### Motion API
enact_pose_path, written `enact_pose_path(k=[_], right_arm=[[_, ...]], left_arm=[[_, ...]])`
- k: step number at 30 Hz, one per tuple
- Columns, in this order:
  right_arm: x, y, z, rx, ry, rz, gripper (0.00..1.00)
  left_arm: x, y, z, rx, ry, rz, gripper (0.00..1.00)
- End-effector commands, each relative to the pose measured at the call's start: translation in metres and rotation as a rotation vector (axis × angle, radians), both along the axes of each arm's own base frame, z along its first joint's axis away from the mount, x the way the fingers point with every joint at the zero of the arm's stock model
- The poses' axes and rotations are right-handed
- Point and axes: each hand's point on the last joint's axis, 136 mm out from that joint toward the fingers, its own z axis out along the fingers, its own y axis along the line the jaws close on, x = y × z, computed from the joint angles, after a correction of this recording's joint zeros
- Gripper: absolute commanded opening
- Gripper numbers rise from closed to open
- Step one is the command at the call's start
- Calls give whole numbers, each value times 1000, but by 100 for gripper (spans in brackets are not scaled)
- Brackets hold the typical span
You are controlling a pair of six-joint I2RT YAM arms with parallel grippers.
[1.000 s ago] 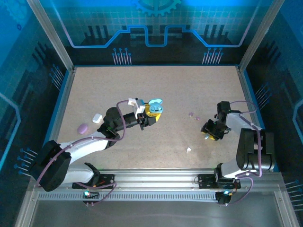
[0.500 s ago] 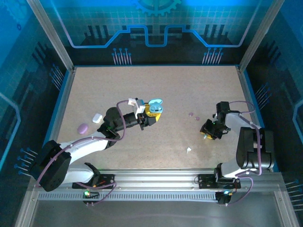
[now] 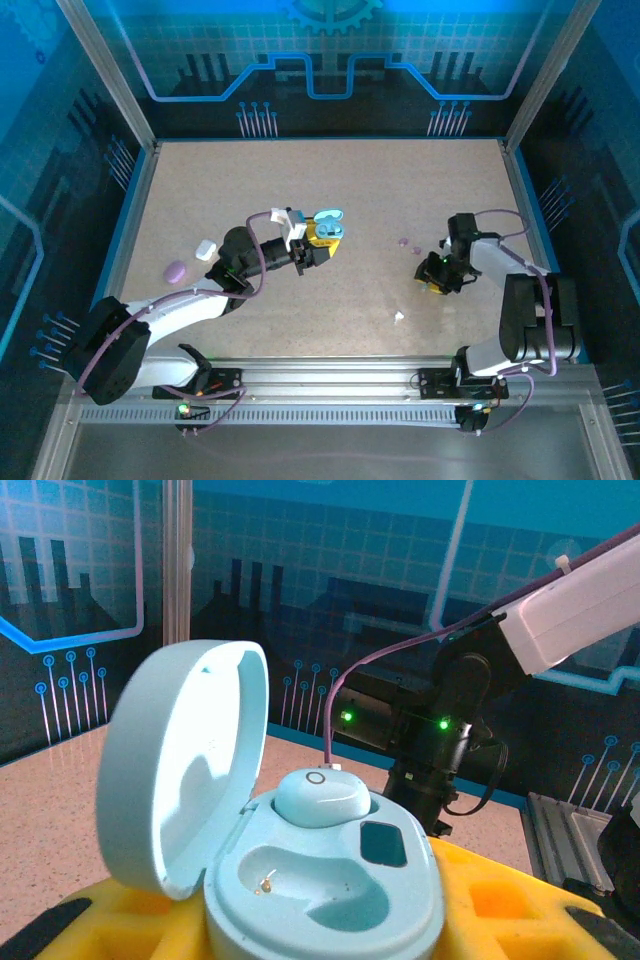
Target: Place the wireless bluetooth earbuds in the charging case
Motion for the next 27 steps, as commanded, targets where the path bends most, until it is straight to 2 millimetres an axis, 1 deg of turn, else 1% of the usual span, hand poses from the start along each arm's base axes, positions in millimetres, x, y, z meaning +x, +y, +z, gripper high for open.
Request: enact_pose_path(k=[1, 4, 7, 9, 12, 20, 27], right_arm=[[1, -7, 6, -94, 20, 36, 40], [2, -15, 7, -170, 34, 52, 41], [1, -18, 4, -193, 64, 35, 40], [1, -17, 2, -188, 78, 8, 39], [3, -10, -1, -156, 72, -14, 38], [8, -3, -8, -154, 81, 9, 35], [8, -1, -15, -158, 93, 31, 32]], left_arm=[[-7, 0, 12, -26, -38, -15, 36], [-8, 1, 12, -26, -39, -14, 36], [-7, 2, 11, -25, -38, -10, 36], [-7, 2, 12, -25, -39, -9, 36], [-7, 2, 12, -25, -40, -7, 36], [-7, 2, 11, -19, -40, -5, 36], [-7, 2, 11, -20, -40, -3, 36]])
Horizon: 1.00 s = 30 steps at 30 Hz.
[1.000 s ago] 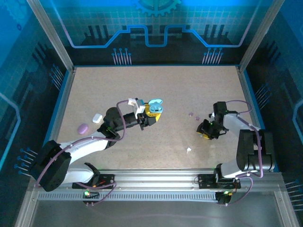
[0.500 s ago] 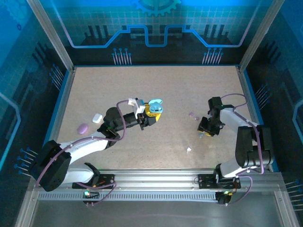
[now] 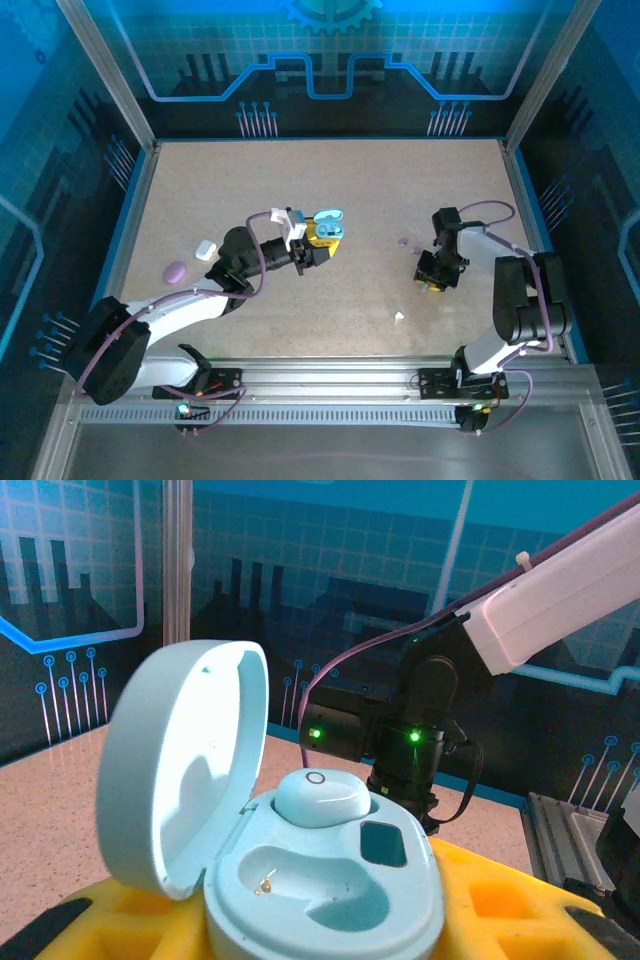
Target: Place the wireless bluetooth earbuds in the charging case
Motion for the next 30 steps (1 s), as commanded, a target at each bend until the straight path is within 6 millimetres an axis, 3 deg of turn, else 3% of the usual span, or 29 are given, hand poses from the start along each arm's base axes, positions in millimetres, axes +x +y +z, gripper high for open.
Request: enact_pose_path(k=[1, 3, 9, 30], right_arm=[[4, 5, 0, -5, -4, 20, 32], [14, 6, 5, -5, -26, 26, 31], [17, 9, 5, -20, -26, 81, 30], [7, 11, 0, -45, 56, 162, 30]], left_arm=[[-6, 2, 11, -19, -39, -3, 36], [-7, 2, 11, -19, -39, -4, 36], [-6, 1, 12, -19, -38, -5, 36], [-6, 1, 11, -15, -35, -7, 36]])
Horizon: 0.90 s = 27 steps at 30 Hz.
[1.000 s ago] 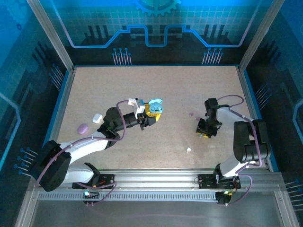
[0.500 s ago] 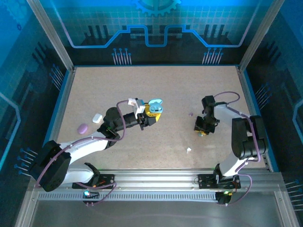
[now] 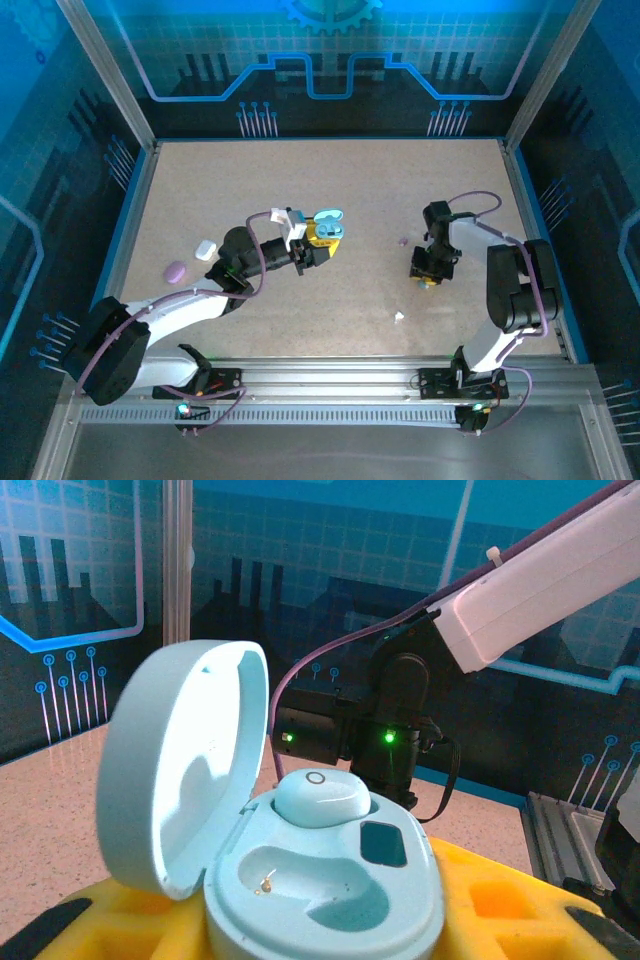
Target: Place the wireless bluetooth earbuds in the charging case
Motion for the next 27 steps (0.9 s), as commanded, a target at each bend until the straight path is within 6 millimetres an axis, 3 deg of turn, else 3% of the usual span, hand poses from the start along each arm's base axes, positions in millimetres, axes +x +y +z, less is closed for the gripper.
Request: enact_pose_path(k=[1, 27], right_arm=[[-7, 2, 0, -18, 46, 33, 30], [-10, -3, 9, -55, 48, 15, 32]], left_arm=[[-6, 1, 12, -18, -37, -7, 36], [-6, 1, 11, -21, -33, -8, 36]])
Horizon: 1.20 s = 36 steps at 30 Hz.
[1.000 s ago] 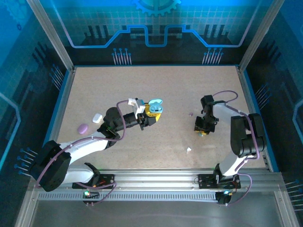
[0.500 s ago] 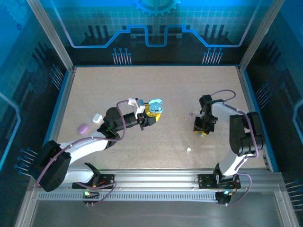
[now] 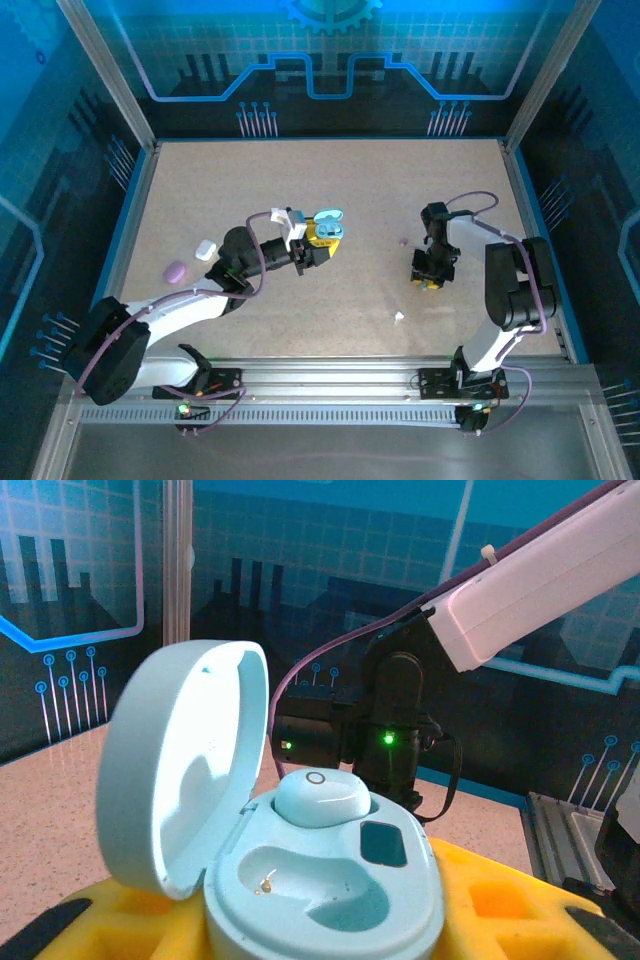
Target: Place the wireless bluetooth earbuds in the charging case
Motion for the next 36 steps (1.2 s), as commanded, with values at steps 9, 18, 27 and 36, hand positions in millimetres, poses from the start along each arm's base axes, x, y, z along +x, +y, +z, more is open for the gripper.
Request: enact_pose_path(k=[9, 18, 27, 36], right_arm=[[9, 1, -1, -25, -13, 34, 30], [5, 4, -6, -9, 10, 36, 26], [0, 5, -5, -2, 8, 23, 21], [25, 62, 70, 344, -248, 22, 20]], left_arm=[[-6, 1, 11, -20, -33, -6, 36], [-6, 1, 10, -19, -30, -5, 36], [-6, 2, 11, -19, -32, -3, 36], [-3, 2, 9, -13, -27, 8, 36]])
